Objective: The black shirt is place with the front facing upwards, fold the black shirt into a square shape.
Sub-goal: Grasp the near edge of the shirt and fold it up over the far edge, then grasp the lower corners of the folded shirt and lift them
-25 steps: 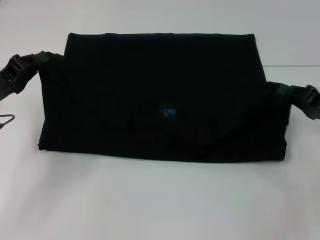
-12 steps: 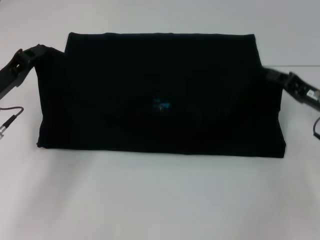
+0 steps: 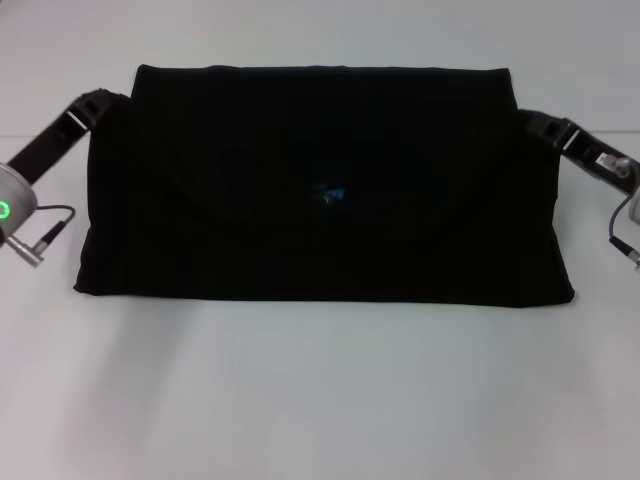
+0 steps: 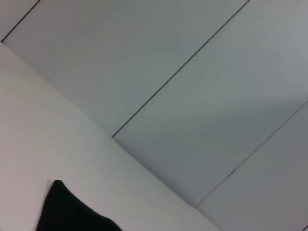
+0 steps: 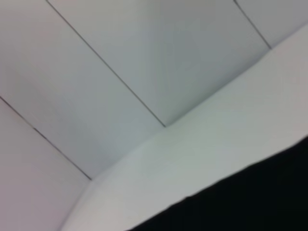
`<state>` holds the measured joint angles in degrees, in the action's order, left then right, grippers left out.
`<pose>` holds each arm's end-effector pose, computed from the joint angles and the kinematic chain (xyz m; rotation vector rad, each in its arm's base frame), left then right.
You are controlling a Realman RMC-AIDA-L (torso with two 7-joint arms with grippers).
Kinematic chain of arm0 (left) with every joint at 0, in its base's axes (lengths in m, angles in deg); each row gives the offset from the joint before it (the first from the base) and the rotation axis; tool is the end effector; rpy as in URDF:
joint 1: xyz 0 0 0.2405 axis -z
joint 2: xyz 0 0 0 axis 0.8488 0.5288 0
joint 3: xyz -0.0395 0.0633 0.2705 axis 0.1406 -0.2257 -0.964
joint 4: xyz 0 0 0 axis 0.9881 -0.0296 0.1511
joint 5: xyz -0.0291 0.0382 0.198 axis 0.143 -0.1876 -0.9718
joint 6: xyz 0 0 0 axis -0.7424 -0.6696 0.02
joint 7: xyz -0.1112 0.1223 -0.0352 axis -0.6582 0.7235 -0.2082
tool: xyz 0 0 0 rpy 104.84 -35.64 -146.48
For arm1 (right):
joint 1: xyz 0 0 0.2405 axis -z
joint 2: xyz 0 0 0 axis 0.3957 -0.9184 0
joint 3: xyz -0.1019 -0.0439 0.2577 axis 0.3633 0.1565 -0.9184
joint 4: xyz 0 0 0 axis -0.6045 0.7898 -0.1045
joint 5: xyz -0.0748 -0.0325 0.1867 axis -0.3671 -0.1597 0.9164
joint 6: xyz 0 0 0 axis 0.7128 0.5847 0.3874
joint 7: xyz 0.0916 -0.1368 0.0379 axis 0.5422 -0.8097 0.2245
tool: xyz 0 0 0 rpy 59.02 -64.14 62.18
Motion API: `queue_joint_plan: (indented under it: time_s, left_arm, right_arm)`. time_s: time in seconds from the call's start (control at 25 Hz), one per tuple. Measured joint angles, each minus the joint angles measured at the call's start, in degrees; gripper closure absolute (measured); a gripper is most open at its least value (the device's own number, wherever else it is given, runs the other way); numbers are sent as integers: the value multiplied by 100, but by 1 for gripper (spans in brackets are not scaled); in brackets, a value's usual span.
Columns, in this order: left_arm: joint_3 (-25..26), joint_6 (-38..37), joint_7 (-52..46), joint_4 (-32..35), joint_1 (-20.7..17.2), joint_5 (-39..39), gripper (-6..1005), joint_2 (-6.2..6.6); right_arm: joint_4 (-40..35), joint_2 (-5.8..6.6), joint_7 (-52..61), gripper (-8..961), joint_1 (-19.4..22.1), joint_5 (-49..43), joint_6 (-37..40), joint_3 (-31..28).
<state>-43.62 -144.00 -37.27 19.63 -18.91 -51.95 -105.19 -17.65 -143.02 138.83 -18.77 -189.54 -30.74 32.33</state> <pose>-0.3098 0.4482 0.0164 -1.5478 -1.3466 -1.1666 0.2889 0.4574 -0.0201 -1.7389 1.3783 1.0135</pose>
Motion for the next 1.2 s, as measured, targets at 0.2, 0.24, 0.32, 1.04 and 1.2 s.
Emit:
queue_joint_plan:
  time_s: [0.2, 0.24, 0.32, 1.04, 1.2]
  left_arm:
    - [9, 444, 448, -85, 135, 38, 899, -139]
    - [9, 533, 473, -108, 162, 39, 897, -162]
    - [2, 759, 491, -192, 218, 59, 894, -203]
    - [-67, 361, 263, -363, -374, 252, 571, -197]
    - [-228, -570, -385, -103, -762, 45, 495, -55]
  right_arm:
    - [185, -7, -250, 929, -75, 4, -580, -2]
    - [213, -12, -269, 929, -92, 2, -686, -2]
    - [253, -16, -275, 929, -127, -47, -876, 62]
    - [141, 61, 87, 604, 552, -32, -67, 307]
    - [119, 185, 209, 375, 951, 89, 823, 296]
